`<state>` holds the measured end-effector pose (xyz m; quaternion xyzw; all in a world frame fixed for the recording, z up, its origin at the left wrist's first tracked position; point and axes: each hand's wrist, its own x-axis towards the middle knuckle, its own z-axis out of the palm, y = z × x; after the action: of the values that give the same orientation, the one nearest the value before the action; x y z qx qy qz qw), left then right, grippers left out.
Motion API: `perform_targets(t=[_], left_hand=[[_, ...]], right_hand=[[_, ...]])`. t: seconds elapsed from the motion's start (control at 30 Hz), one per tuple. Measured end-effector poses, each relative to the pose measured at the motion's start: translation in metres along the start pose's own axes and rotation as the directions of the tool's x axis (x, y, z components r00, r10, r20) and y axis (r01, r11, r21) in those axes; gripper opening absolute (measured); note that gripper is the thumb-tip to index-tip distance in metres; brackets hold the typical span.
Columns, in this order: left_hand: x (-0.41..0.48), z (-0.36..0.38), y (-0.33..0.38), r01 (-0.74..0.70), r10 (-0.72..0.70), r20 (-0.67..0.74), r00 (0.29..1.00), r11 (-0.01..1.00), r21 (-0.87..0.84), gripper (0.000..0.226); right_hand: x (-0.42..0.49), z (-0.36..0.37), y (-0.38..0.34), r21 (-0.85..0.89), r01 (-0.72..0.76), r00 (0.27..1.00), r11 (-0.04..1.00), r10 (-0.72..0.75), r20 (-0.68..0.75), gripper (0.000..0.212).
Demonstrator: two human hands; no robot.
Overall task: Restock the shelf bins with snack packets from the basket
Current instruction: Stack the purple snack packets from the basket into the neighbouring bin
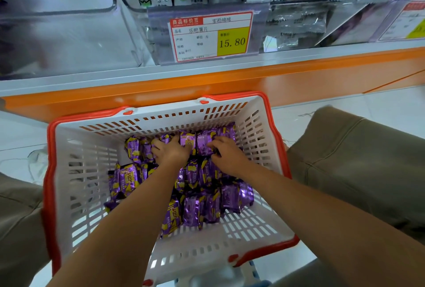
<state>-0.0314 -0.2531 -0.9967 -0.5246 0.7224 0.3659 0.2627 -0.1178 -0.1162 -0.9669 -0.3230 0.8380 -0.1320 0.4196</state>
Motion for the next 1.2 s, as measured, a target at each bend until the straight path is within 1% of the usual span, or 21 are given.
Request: perform_targets(t=[0.1, 0.2, 0.27, 0.33, 0.43, 0.53, 0.6, 0.63, 0.7, 0.73, 0.77, 0.83, 0.87, 0.9, 0.97, 1.0, 1.03, 1.07, 1.13, 1.17, 1.2], left_hand=[[0.002, 0.003, -0.001, -0.035, 0.035, -0.069, 0.997, 0.999, -0.009, 0.054], [-0.001, 0.007, -0.004, -0.101, 0.1, -0.173, 0.98, 0.995, 0.0, 0.048], [-0.003, 0.01, -0.004, -0.13, 0.13, -0.207, 0.97, 0.991, 0.016, 0.045], [-0.003, 0.01, -0.003, -0.142, 0.138, -0.185, 0.973, 0.99, -0.008, 0.041], [-0.005, 0.003, -0.004, -0.139, 0.126, -0.135, 0.983, 0.986, -0.094, 0.039], [-0.009, -0.004, -0.01, -0.174, 0.156, -0.107, 0.982, 0.968, -0.183, 0.041], [-0.014, -0.011, -0.014, -0.176, 0.164, -0.063, 0.984, 0.93, -0.323, 0.046], [-0.017, -0.015, -0.018, -0.175, 0.177, -0.034, 0.984, 0.887, -0.428, 0.048], [-0.025, -0.022, -0.025, -0.176, 0.228, 0.012, 0.974, 0.783, -0.597, 0.042], [-0.029, -0.025, -0.029, -0.187, 0.258, 0.021, 0.966, 0.752, -0.632, 0.04], [-0.034, -0.028, -0.033, -0.189, 0.278, 0.028, 0.96, 0.72, -0.668, 0.04], [-0.04, -0.034, -0.04, -0.164, 0.299, 0.056, 0.953, 0.659, -0.734, 0.051], [-0.043, -0.036, -0.042, -0.142, 0.312, 0.076, 0.947, 0.619, -0.773, 0.051], [-0.049, -0.04, -0.042, -0.116, 0.329, 0.09, 0.94, 0.556, -0.823, 0.046], [-0.06, -0.045, -0.045, -0.102, 0.373, 0.086, 0.924, 0.457, -0.884, 0.033], [-0.065, -0.046, -0.047, -0.105, 0.382, 0.076, 0.921, 0.432, -0.896, 0.031], [-0.07, -0.048, -0.049, -0.123, 0.385, 0.05, 0.922, 0.412, -0.903, 0.035], [-0.074, -0.05, -0.052, -0.148, 0.385, 0.031, 0.922, 0.427, -0.892, 0.046], [-0.085, -0.054, -0.055, -0.194, 0.368, -0.008, 0.93, 0.47, -0.861, 0.074], [-0.089, -0.058, -0.057, -0.197, 0.349, -0.016, 0.937, 0.491, -0.849, 0.077], [-0.094, -0.062, -0.059, -0.2, 0.334, -0.033, 0.942, 0.479, -0.855, 0.061]], right_hand=[[0.001, 0.0, 0.002, -0.003, 0.007, 1.0, 1.0, -0.007, 0.002, 0.043], [0.0, 0.0, 0.002, 0.013, 0.01, 1.0, 1.0, -0.01, -0.001, 0.044], [0.0, 0.001, 0.001, 0.022, 0.01, 1.0, 1.0, -0.01, 0.001, 0.044], [0.0, 0.002, 0.001, 0.025, 0.013, 1.0, 1.0, -0.013, 0.002, 0.044], [0.001, 0.004, 0.002, 0.039, 0.024, 1.0, 0.999, -0.024, -0.015, 0.042], [0.002, 0.007, 0.001, 0.065, 0.045, 0.997, 0.997, -0.04, -0.069, 0.039], [0.002, 0.008, -0.002, 0.114, 0.078, 0.986, 0.99, -0.06, -0.157, 0.036], [0.001, 0.009, -0.005, 0.165, 0.095, 0.978, 0.982, -0.062, -0.198, 0.035], [-0.001, 0.011, -0.014, 0.311, 0.111, 0.971, 0.944, -0.036, -0.235, 0.036], [-0.002, 0.011, -0.02, 0.414, 0.093, 0.978, 0.906, -0.005, -0.209, 0.039], [-0.003, 0.01, -0.027, 0.532, 0.048, 0.989, 0.845, 0.033, -0.141, 0.043], [-0.009, 0.008, -0.042, 0.731, -0.099, 0.995, 0.675, 0.064, 0.076, 0.049], [-0.012, 0.007, -0.048, 0.793, -0.17, 0.982, 0.585, 0.038, 0.183, 0.048], [-0.015, 0.005, -0.052, 0.835, -0.221, 0.965, 0.504, -0.009, 0.261, 0.045], [-0.023, 0.003, -0.058, 0.878, -0.257, 0.94, 0.403, -0.107, 0.325, 0.046], [-0.025, 0.003, -0.059, 0.888, -0.245, 0.937, 0.388, -0.139, 0.319, 0.048], [-0.028, 0.003, -0.062, 0.896, -0.223, 0.943, 0.383, -0.148, 0.298, 0.049], [-0.029, 0.002, -0.064, 0.898, -0.195, 0.953, 0.394, -0.139, 0.268, 0.049], [-0.032, 0.001, -0.07, 0.891, -0.138, 0.972, 0.433, -0.112, 0.205, 0.05], [-0.034, 0.0, -0.073, 0.883, -0.102, 0.981, 0.459, -0.1, 0.166, 0.052], [-0.037, -0.001, -0.074, 0.865, -0.058, 0.988, 0.498, -0.097, 0.122, 0.055]])
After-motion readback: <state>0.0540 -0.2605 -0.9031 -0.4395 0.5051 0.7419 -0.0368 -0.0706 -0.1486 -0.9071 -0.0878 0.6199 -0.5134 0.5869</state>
